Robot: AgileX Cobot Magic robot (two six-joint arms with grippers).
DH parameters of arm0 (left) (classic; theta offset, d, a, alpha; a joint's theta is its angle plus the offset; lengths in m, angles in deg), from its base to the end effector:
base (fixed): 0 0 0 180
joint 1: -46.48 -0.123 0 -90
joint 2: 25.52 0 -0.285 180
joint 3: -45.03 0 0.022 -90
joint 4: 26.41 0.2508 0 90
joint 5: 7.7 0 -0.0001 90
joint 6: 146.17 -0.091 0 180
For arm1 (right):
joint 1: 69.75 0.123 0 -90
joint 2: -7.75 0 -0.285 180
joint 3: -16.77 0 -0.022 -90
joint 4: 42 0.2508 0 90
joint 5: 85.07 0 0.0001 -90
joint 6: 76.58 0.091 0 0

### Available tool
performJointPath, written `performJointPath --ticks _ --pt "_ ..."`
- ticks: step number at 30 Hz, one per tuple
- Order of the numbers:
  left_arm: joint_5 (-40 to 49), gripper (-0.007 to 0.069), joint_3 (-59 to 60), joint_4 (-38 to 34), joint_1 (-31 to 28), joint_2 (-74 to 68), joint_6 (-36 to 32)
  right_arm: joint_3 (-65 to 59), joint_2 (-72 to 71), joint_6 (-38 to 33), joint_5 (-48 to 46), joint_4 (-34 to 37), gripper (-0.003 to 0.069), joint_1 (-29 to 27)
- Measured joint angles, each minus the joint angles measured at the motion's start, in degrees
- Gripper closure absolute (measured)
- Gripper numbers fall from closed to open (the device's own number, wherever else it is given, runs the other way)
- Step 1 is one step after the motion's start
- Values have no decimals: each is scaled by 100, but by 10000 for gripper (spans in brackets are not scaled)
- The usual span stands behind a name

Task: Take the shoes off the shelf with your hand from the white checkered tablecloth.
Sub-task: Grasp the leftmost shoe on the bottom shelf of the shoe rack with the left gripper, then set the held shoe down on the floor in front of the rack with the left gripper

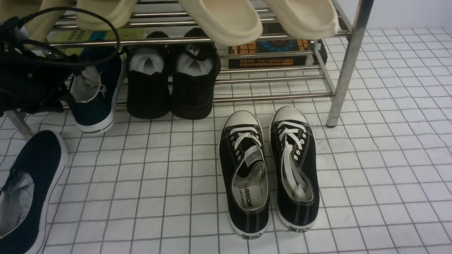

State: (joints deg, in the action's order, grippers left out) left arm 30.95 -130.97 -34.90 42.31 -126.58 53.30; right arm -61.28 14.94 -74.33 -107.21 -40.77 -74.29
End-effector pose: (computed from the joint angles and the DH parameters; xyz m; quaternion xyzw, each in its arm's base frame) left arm 0.3562 0.0175 0.2860 -0.2338 0.9193 -0.1027 0.2996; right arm 0.0521 -0.0034 0.1741 0.0533 0.8040 -0.0027 0.5922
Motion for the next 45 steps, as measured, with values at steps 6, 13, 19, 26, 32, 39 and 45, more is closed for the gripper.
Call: performJointPath --ticks 6,13,19,26,32,39,45 --pt "-542 198 -2 -29 0 -434 68 0 0 0 0 0 420 0" --pt "-760 222 -2 -153 0 -838 81 0 0 0 0 0 420 0" --pt "-548 529 -7 -85 -6 -904 85 0 0 0 0 0 420 0" --pt "730 594 26 -31 -1 -278 70 0 0 0 0 0 420 0" --pt "1847 594 26 244 -1 645 -107 0 0 0 0 0 420 0" --pt "2468 594 675 341 -1 1513 -341 0 0 0 0 0 420 0" --pt "2099 593 2061 679 -1 2246 15 0 0 0 0 0 420 0"
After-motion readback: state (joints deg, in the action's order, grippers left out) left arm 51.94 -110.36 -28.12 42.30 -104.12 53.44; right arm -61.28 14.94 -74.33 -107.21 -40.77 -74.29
